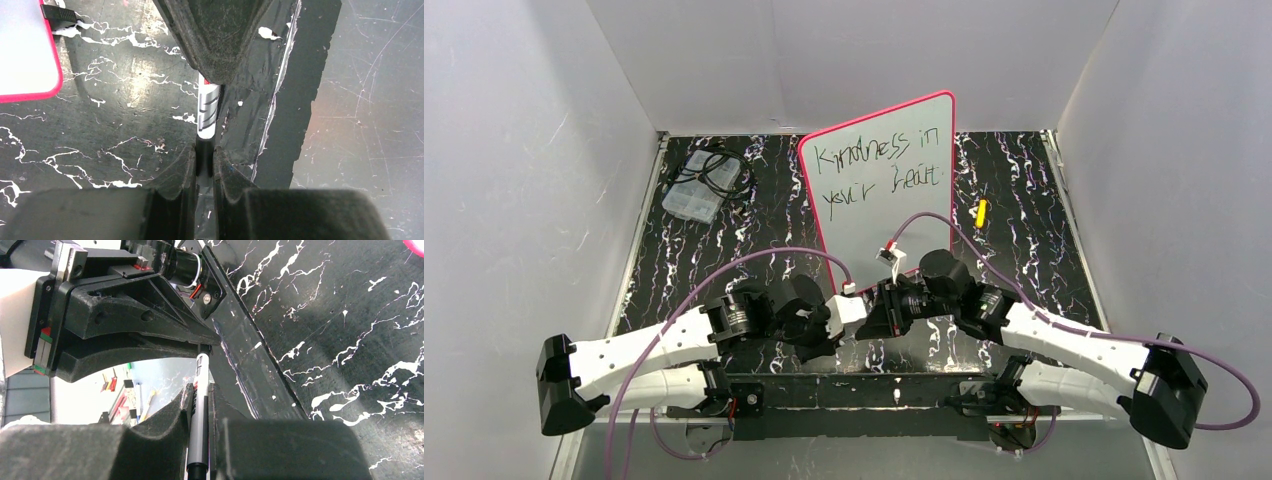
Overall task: Write a sentence on the whiteboard
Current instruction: Close the whiteboard marker at the center of the board.
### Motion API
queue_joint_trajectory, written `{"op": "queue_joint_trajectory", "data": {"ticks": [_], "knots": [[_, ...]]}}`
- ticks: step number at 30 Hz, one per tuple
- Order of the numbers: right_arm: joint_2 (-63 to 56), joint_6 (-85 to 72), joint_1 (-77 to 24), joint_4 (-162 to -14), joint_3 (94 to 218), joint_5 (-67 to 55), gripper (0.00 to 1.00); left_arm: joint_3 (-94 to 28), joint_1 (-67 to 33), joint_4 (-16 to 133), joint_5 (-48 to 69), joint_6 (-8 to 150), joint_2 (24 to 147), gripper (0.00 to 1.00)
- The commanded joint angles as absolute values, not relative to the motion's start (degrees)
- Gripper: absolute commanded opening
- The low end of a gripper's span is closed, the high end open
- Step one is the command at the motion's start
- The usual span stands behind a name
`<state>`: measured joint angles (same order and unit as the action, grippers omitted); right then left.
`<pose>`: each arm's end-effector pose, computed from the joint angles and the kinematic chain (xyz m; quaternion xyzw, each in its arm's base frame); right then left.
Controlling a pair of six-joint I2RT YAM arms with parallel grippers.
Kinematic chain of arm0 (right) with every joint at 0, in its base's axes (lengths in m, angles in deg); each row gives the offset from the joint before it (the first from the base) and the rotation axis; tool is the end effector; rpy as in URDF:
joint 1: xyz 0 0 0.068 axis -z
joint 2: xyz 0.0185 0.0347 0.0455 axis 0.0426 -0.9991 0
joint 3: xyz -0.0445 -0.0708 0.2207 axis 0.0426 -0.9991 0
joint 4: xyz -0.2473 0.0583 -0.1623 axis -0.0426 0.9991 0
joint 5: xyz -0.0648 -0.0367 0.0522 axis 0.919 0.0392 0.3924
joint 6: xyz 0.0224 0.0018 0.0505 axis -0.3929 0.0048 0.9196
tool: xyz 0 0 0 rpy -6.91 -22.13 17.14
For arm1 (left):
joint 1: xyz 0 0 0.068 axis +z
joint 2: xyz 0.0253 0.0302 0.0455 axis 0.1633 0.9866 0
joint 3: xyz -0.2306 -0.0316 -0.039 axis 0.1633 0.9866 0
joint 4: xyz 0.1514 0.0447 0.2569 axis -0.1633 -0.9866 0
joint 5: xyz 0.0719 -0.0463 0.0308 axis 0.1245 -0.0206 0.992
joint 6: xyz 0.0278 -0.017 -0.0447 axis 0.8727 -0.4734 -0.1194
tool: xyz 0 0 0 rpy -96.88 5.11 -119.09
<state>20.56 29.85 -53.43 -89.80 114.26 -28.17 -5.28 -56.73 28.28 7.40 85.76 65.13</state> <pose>0.1443 0.2458 0.2039 -0.2275 0.7832 0.5472 0.1882 0.1027 -0.2508 0.2355 0.5465 0.7130 -0.3015 0.3194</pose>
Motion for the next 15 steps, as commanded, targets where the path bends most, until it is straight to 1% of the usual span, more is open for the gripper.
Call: {"op": "queue_joint_trajectory", "data": {"ticks": [1, 15], "knots": [[18.52, 32.67, -57.97, -96.74, 113.71, -31.90, 0.01, -9.10, -56.52, 55.19, 9.27, 86.50, 62.76, 0.00], [17.55, 33.04, -59.86, -96.06, 114.82, -29.56, 0.01, -10.40, -56.52, 54.96, 7.06, 86.94, 63.92, 0.00]]}}
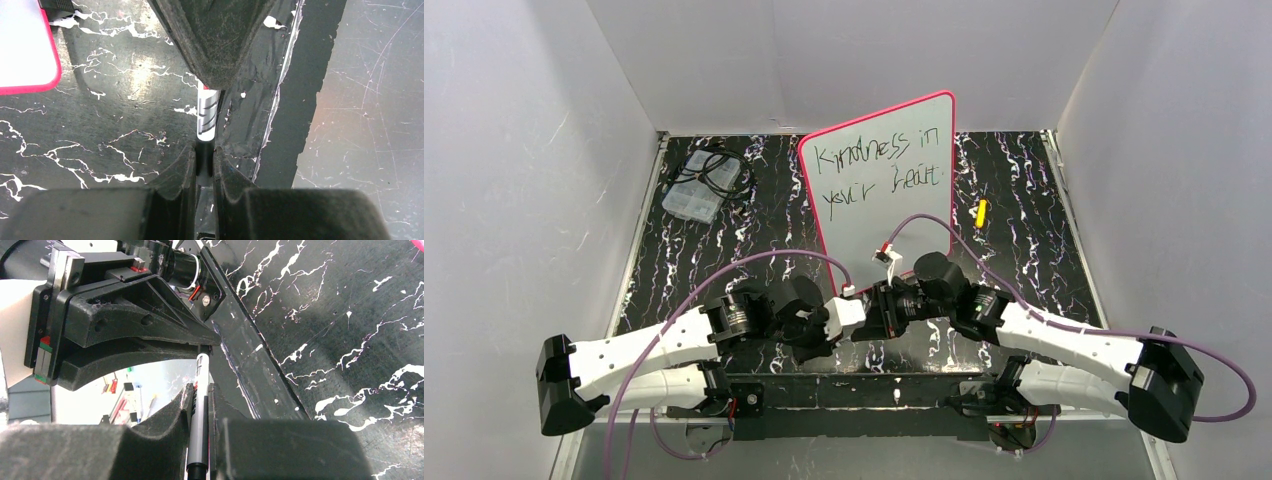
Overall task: Write a sentence on the whiteboard
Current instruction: Close the whiteboard marker at the center of the board, then place the whiteboard marker at the center of the board.
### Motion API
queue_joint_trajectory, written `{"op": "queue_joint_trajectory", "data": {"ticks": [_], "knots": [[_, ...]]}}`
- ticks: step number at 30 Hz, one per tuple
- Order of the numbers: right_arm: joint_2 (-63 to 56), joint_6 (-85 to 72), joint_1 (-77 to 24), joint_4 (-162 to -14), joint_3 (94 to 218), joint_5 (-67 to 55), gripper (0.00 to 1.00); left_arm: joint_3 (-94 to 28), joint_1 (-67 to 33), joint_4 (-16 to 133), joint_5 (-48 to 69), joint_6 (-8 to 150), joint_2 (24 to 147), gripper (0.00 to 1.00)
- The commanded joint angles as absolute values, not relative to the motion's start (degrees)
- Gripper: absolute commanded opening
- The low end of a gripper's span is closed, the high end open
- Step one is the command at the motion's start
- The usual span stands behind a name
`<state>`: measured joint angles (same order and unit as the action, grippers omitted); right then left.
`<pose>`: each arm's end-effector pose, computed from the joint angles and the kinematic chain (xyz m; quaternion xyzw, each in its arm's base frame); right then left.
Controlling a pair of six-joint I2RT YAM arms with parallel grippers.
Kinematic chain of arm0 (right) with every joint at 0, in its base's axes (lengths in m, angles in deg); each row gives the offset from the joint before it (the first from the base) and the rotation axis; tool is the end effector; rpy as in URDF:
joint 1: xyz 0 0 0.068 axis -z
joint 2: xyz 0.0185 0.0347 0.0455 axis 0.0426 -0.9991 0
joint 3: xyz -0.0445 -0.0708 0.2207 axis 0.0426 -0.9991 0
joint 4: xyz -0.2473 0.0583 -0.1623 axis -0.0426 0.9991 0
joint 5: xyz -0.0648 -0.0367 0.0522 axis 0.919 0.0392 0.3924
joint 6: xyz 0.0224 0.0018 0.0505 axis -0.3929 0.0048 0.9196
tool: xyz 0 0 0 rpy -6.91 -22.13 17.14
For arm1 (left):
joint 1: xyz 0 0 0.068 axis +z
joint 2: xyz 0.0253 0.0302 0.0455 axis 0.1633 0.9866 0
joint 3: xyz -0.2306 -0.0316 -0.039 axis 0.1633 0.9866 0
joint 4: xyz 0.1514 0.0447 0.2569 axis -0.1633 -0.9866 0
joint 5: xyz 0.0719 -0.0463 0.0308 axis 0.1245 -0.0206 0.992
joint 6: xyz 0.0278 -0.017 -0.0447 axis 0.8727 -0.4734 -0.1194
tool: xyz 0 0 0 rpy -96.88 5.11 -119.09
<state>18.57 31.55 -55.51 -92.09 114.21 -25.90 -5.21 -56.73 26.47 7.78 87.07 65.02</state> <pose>0.1392 0.2546 0.1980 -0.2202 0.7864 0.5465 0.1856 0.1019 -0.2485 0.2327 0.5563 0.7139 -0.2888 0.3122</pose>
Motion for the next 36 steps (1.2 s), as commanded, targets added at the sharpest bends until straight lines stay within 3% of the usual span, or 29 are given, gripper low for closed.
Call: {"op": "queue_joint_trajectory", "data": {"ticks": [1, 4, 6, 10, 14, 18, 23, 30, 32, 36], "knots": [[18.27, 32.13, -59.82, -93.71, 115.50, -28.29, 0.01, -10.07, -56.56, 54.36, 7.11, 86.30, 63.61, 0.00], [21.17, 28.27, -59.80, -84.36, 118.90, -21.34, 0.02, -8.41, -56.52, 50.29, 9.16, 83.71, 61.96, 0.00], [23.90, 26.29, -59.78, -79.59, 120.78, -16.38, 0.09, -6.61, -56.56, 46.75, 11.07, 80.98, 60.11, 0.00], [28.50, 22.85, -59.78, -68.19, 124.77, -4.16, 0.36, -1.74, -56.54, 40.33, 14.41, 75.30, 55.01, 0.00], [29.83, 23.44, -59.78, -52.19, 131.96, 19.11, 0.58, 2.27, -56.56, 35.59, 17.76, 71.77, 50.57, 0.00], [31.83, 21.44, -59.78, -49.30, 134.65, 28.15, 0.79, 2.52, -56.52, 31.18, 22.96, 65.89, 50.63, 0.00], [32.03, 22.40, -59.66, -45.70, 135.99, 41.33, 0.98, 4.86, -55.78, 30.14, 26.62, 58.74, 51.97, 0.00], [33.85, 16.48, -53.97, -52.06, 133.94, 46.78, 0.99, 7.57, -42.63, 29.32, 23.17, 52.98, 51.60, 0.00], [32.51, 13.65, -49.06, -54.41, 133.29, 42.93, 0.99, 8.42, -39.19, 29.60, 22.77, 51.83, 51.13, 0.00], [28.37, 9.56, -29.81, -58.90, 131.23, 27.65, 0.99, 9.06, -31.57, 30.91, 22.82, 50.19, 52.54, 0.00]]}}
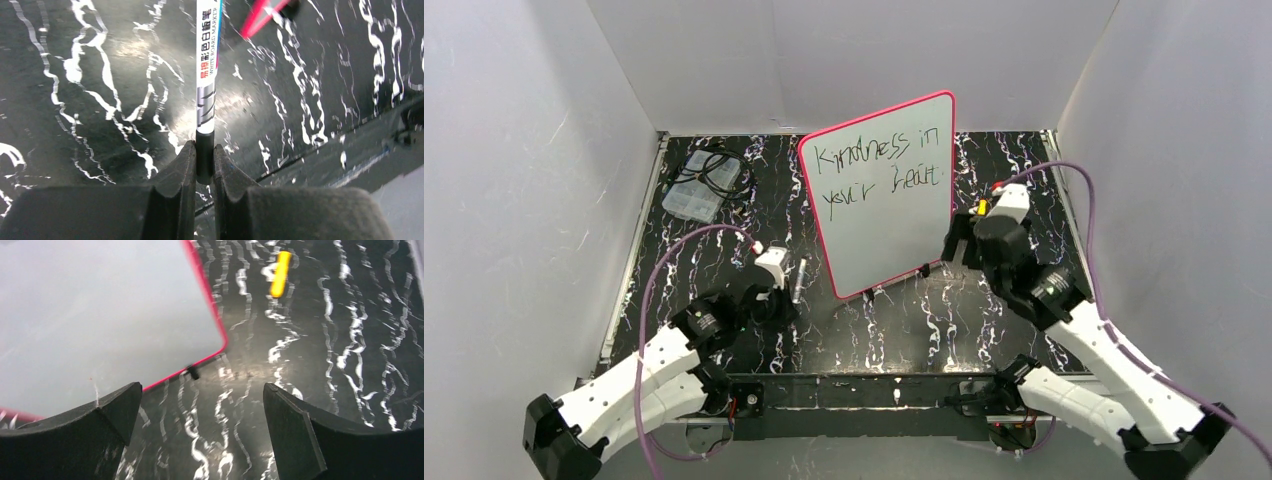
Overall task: Write a sentence on the whiteboard
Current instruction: Place the whiteboard marker at the center of the board, then reset both arms
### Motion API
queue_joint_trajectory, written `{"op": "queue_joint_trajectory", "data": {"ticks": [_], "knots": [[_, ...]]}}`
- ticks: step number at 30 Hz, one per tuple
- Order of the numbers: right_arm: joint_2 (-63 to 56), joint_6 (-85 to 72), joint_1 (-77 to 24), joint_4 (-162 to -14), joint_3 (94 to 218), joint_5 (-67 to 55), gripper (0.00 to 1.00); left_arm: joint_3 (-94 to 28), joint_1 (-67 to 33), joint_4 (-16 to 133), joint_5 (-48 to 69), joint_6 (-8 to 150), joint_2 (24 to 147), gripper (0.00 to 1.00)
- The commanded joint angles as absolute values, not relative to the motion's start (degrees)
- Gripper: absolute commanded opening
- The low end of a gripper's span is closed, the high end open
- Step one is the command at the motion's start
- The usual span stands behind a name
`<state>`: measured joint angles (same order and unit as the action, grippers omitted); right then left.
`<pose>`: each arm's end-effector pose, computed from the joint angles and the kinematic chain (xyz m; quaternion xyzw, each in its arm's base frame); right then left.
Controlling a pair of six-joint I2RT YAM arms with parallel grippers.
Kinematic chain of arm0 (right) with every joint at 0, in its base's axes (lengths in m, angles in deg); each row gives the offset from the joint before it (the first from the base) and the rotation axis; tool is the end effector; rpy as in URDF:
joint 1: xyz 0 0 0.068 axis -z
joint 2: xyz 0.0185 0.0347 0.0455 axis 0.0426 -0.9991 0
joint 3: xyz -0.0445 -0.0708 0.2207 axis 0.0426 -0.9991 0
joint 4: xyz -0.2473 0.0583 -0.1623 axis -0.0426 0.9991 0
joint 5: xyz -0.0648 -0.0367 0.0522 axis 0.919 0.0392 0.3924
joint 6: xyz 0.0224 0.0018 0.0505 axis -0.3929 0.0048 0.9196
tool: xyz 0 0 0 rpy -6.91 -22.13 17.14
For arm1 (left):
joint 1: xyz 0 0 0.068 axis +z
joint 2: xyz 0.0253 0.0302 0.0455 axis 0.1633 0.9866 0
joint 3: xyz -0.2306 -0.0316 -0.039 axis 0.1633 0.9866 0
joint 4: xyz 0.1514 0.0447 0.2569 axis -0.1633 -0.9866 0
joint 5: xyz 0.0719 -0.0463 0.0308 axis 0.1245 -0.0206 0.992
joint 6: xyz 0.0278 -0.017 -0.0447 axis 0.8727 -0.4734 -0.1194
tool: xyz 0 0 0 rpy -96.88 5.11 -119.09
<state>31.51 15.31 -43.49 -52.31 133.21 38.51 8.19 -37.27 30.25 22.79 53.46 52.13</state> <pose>0.1785 0.1516 0.3172 0.0370 0.8347 0.0688 0.5451 0.1630 -0.1692 0.2012 0.1226 0.8874 -0.2483 0.3687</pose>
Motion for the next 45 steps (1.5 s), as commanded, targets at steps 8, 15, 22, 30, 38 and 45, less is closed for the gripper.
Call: {"op": "queue_joint_trajectory", "data": {"ticks": [8, 15, 22, 30, 38, 45], "knots": [[24.51, 6.57, -3.26, -68.81, 126.90, 8.80, 0.99, 12.97, -16.39, 49.42, 22.31, 50.06, 66.19, 0.03], [28.15, 4.54, -2.55, -71.10, 127.41, 13.15, 0.99, 11.16, -11.96, 52.36, 20.86, 50.76, 76.80, 0.32], [32.91, 1.62, -2.52, -71.89, 127.23, 14.94, 0.99, 8.96, -9.27, 49.48, 21.81, 49.23, 73.48, 0.92], [39.03, -1.69, -2.57, -72.03, 129.47, 13.95, 0.99, -10.56, -8.07, 32.82, 32.71, 56.30, 63.60, 0.98], [45.15, -4.87, -2.57, -74.99, 126.79, 14.76, 0.99, -12.91, -8.35, 41.33, 34.13, 73.45, 50.90, 0.98], [49.20, -5.79, -2.57, -78.01, 123.44, 15.90, 0.99, -5.62, -8.76, 45.57, 38.57, 77.43, 42.93, 0.98]]}}
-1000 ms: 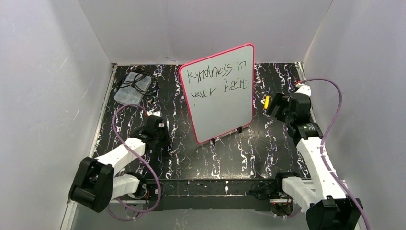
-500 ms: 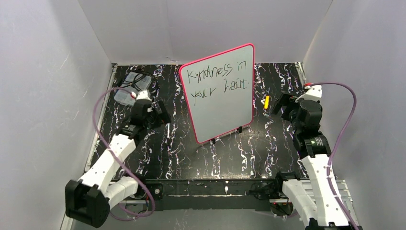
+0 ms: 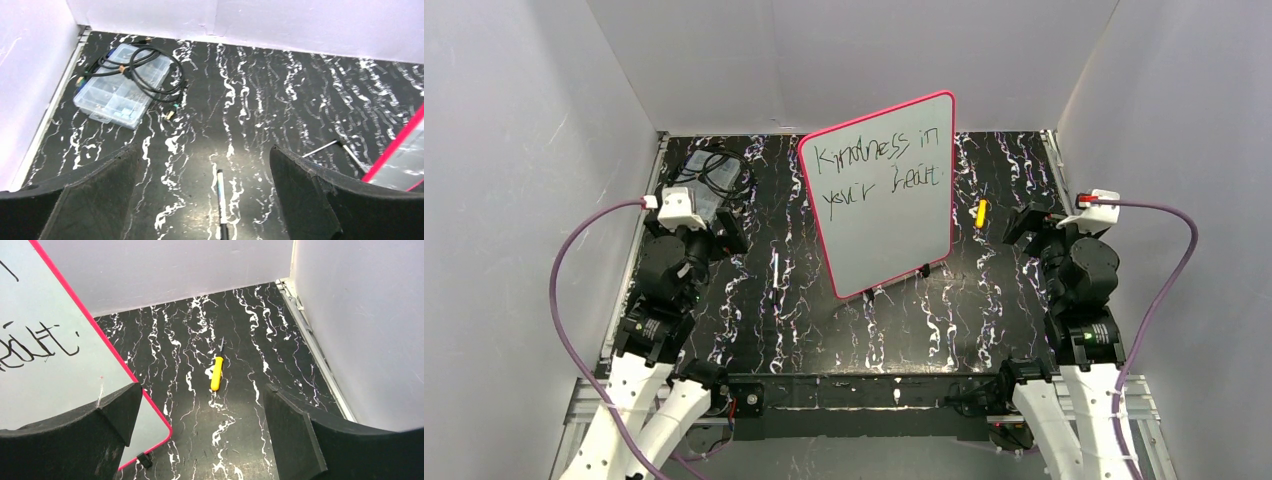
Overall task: Write a sentence on the whiteboard
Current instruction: Reset both arms
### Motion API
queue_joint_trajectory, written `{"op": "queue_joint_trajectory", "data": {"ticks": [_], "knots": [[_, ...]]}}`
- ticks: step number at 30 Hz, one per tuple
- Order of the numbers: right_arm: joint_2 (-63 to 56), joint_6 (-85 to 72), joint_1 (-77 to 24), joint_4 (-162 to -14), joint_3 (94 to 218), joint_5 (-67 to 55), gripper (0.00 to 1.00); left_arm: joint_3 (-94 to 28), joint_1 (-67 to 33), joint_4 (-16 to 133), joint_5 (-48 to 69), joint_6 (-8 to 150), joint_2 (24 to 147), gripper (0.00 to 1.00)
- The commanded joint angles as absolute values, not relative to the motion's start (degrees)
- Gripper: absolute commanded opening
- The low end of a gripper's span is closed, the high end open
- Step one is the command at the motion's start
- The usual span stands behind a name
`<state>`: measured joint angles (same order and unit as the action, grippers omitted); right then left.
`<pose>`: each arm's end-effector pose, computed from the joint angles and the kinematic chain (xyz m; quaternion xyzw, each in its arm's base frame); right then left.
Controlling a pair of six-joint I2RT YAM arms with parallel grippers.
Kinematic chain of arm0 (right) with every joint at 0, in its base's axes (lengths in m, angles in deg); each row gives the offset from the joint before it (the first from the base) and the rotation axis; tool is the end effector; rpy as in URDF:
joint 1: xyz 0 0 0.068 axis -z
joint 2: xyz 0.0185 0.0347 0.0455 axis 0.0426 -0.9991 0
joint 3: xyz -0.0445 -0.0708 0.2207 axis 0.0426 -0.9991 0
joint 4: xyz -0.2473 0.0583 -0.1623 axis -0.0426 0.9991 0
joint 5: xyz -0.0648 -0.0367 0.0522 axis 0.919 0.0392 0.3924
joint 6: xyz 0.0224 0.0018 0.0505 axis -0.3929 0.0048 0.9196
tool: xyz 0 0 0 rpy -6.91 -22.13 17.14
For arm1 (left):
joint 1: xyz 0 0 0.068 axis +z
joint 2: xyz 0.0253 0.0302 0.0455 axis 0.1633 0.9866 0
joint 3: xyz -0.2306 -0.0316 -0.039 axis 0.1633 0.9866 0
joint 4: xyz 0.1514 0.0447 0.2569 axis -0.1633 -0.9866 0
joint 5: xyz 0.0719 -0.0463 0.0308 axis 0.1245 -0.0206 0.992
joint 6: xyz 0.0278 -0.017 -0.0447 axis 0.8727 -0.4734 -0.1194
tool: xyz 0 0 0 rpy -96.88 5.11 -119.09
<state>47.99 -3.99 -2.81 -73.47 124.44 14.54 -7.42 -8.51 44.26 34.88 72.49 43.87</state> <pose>0.1987 0.0095 0.3527 0.1081 0.7048 0.0081 0.7010 0.2028 -0.0547 0.3627 -0.0502 0.7020 -0.0750 0.7065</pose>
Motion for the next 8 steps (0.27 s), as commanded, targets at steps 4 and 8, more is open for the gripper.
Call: {"op": "queue_joint_trajectory", "data": {"ticks": [4, 8], "knots": [[49.38, -5.86, -2.57, -77.87, 123.36, 16.03, 0.99, -5.31, -8.74, 45.11, 39.19, 77.32, 42.27, 0.98], [49.04, -5.88, -2.57, -77.70, 123.51, 15.75, 0.99, -5.17, -8.76, 45.21, 39.06, 77.57, 41.72, 0.98]]}}
